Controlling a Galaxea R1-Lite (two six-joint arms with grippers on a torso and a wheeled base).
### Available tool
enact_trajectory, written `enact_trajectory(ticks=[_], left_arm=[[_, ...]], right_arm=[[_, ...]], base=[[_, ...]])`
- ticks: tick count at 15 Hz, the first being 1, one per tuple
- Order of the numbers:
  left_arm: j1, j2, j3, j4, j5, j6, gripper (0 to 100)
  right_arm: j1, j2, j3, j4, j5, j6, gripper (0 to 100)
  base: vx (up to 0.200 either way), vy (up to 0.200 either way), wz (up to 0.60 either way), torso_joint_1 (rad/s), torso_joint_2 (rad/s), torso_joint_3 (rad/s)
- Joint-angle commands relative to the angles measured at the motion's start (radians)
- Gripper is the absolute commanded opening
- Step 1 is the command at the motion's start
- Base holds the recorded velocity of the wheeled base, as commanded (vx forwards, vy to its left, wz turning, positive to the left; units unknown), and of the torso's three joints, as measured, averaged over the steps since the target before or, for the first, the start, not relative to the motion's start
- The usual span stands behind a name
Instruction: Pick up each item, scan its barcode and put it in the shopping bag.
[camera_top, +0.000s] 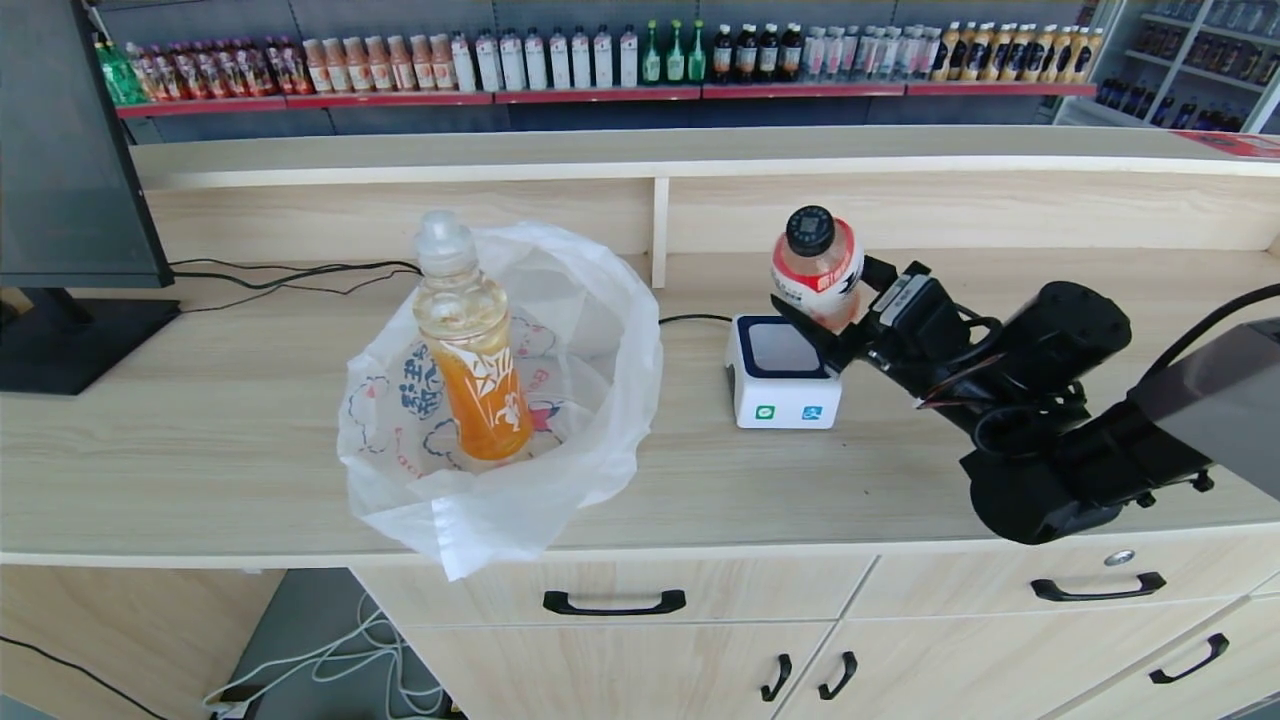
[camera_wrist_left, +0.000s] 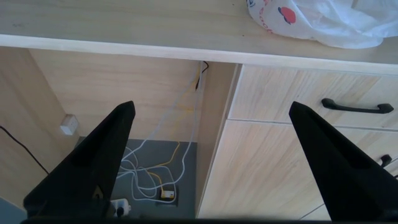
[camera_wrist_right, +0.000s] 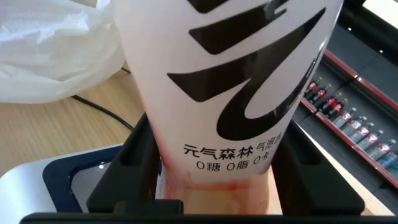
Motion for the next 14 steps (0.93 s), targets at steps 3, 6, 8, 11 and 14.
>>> enact_trajectory(ticks=[3, 6, 8, 11, 14], left_arm=[[0.000, 0.000, 0.000, 0.000, 0.000, 0.000, 100], [0.000, 0.000, 0.000, 0.000, 0.000, 0.001, 100], [0.000, 0.000, 0.000, 0.000, 0.000, 0.001, 100], [0.000, 0.000, 0.000, 0.000, 0.000, 0.001, 100], [0.001, 0.000, 0.000, 0.001, 0.000, 0.001, 100]], right_arm=[[0.032, -0.029, 0.028, 0.002, -0.027, 0.033, 0], [0.088, -0.098, 0.016, 0.002, -0.179, 0.133, 0], [0.103, -0.138, 0.018, 0.002, -0.210, 0.161, 0], [0.117, -0.190, 0.057, 0.002, -0.233, 0.211, 0], [0.149, -0.310, 0.232, 0.002, -0.409, 0.360, 0]], base=[[0.000, 0.000, 0.00, 0.000, 0.00, 0.000], [0.000, 0.000, 0.00, 0.000, 0.00, 0.000], [0.000, 0.000, 0.00, 0.000, 0.00, 0.000], [0.000, 0.000, 0.00, 0.000, 0.00, 0.000], [0.000, 0.000, 0.00, 0.000, 0.00, 0.000]])
